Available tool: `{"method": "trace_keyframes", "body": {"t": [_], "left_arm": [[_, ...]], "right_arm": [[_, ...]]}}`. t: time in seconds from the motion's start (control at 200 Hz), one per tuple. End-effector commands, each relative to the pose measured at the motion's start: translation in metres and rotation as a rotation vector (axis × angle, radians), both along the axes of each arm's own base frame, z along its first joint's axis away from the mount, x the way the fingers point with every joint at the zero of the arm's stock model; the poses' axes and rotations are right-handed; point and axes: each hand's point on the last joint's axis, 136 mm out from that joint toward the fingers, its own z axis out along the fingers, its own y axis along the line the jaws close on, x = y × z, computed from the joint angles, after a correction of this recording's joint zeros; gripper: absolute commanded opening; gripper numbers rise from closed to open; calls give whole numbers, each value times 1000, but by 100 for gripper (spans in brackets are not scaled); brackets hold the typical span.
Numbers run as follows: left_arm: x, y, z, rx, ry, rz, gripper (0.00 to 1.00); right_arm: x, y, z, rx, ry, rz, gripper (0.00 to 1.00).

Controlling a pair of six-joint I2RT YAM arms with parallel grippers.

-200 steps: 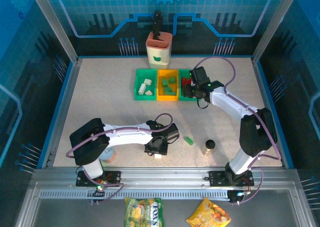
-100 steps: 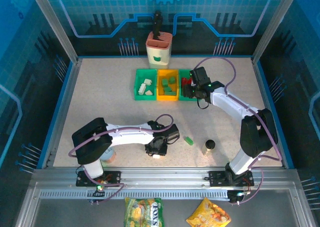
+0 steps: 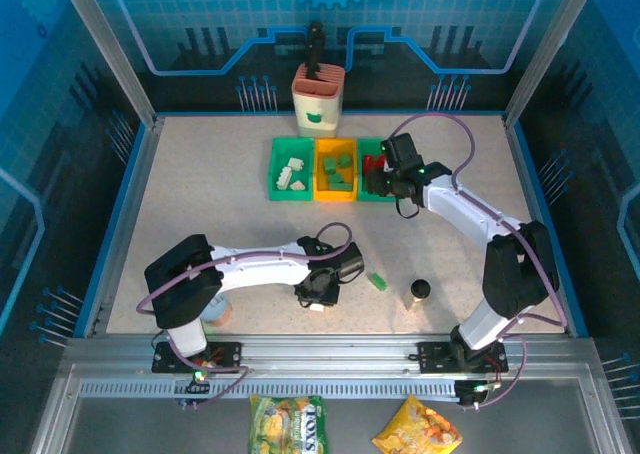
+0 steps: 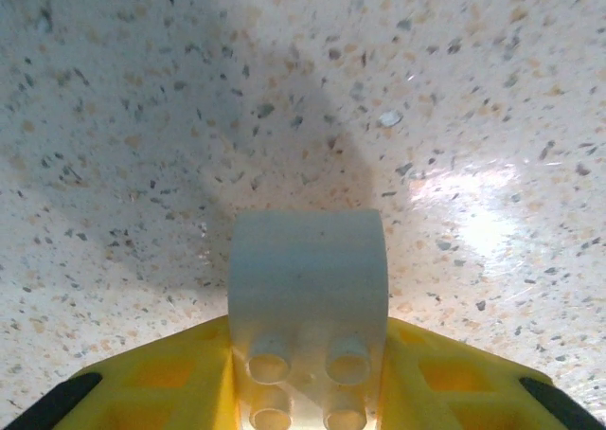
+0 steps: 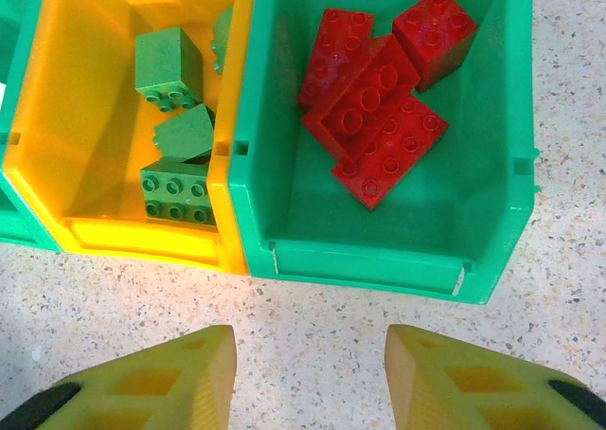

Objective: Sort the legos into containers by color
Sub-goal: Pick up the lego from the middle-left of the table, then place the lego in the container.

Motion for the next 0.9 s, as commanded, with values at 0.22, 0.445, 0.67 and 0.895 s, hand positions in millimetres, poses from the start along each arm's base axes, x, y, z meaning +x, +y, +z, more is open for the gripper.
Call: {"method": "trace_keyframes", "body": {"t": [0.22,0.445,0.67,0.895], "left_arm": [[30,13,24,-33,-60,-9,36],[54,21,28,-80,-70,-2,36],[85,31,34,-114,-95,-7,36],[122,40,44,-124,-136,-6,36]], "right_arm": [[-22,-19,5,-40,23,-25,46],[-41,-23,3,-73,47,-12,46],[-59,-16,1,-77,75,7,46],[-80,-10,-7,-107,110,30,46]]}}
